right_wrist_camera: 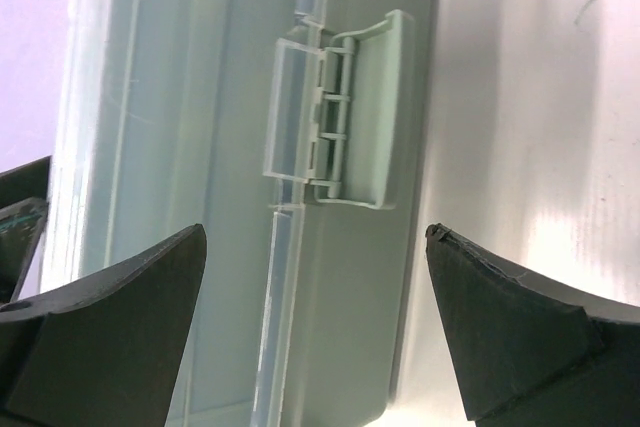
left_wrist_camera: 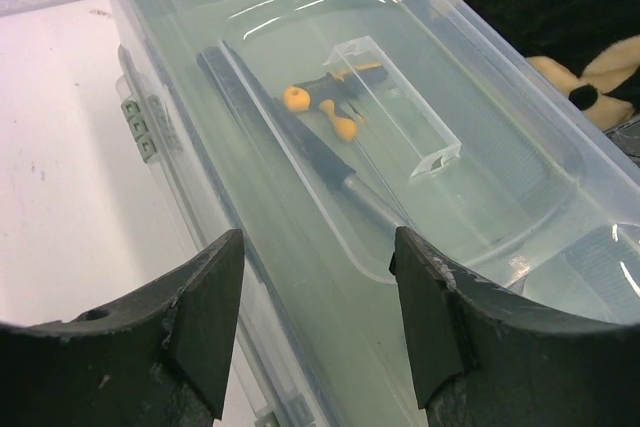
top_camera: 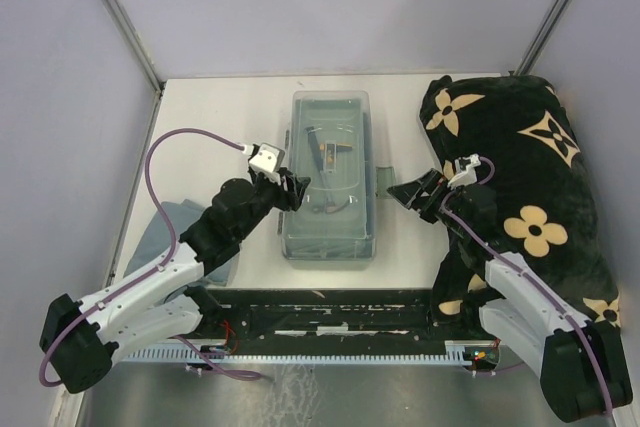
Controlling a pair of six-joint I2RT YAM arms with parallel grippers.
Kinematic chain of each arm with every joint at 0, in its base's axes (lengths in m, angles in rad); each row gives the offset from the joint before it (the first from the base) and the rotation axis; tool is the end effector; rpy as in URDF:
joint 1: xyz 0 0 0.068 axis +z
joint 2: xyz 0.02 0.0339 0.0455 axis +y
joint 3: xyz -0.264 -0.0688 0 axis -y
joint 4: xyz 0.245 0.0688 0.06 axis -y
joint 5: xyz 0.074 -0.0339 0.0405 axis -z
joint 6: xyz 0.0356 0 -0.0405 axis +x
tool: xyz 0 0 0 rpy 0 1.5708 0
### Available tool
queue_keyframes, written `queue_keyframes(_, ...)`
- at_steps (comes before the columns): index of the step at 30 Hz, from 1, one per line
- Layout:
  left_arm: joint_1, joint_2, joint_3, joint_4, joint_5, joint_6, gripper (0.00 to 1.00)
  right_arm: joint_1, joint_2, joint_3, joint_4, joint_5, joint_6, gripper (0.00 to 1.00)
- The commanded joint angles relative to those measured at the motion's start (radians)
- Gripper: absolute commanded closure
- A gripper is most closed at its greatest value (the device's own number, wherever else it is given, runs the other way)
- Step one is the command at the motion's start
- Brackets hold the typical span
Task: Pack the tool kit
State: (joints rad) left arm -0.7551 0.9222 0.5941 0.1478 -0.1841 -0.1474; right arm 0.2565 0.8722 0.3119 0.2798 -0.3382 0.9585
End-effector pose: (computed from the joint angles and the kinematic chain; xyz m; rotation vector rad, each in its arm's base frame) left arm 0.1640 -0.1454 0.2822 0.3993 1.7289 -0.4966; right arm 0.1837 0.0604 0.2065 0.4426 1.9500 1.1300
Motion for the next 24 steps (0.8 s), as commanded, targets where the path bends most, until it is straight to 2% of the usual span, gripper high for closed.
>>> queue_keyframes(1, -0.064, 0.028, -0.072, -0.263, 0.122, 0.128, 0.86, -0.032, 0.069, 0.007, 0.027, -0.035, -0.026, 0.01)
queue_keyframes(6, -0.067, 0.015, -0.082, -0.238, 0.147, 0.128, 0.86, -0.066, 0.298, 0.006, 0.37, -0.219, 0.052, 0.01)
queue_keyframes(13, -0.068, 0.023, -0.081, -0.222, 0.13, 0.089, 0.8, -0.068, 0.596, 0.102, 0.688, -0.358, 0.175, 0.01)
queue_keyframes(20, -0.064, 0.043, -0.097, -0.135, 0.148, 0.05, 0.71, -0.044, 0.817, 0.099, 1.154, -0.444, 0.385, 0.01)
queue_keyframes(24, -0.045, 0.057, -0.084, -0.144, 0.158, 0.031, 0.69, -0.027, 0.847, 0.114, 1.161, -0.453, 0.374, 0.01)
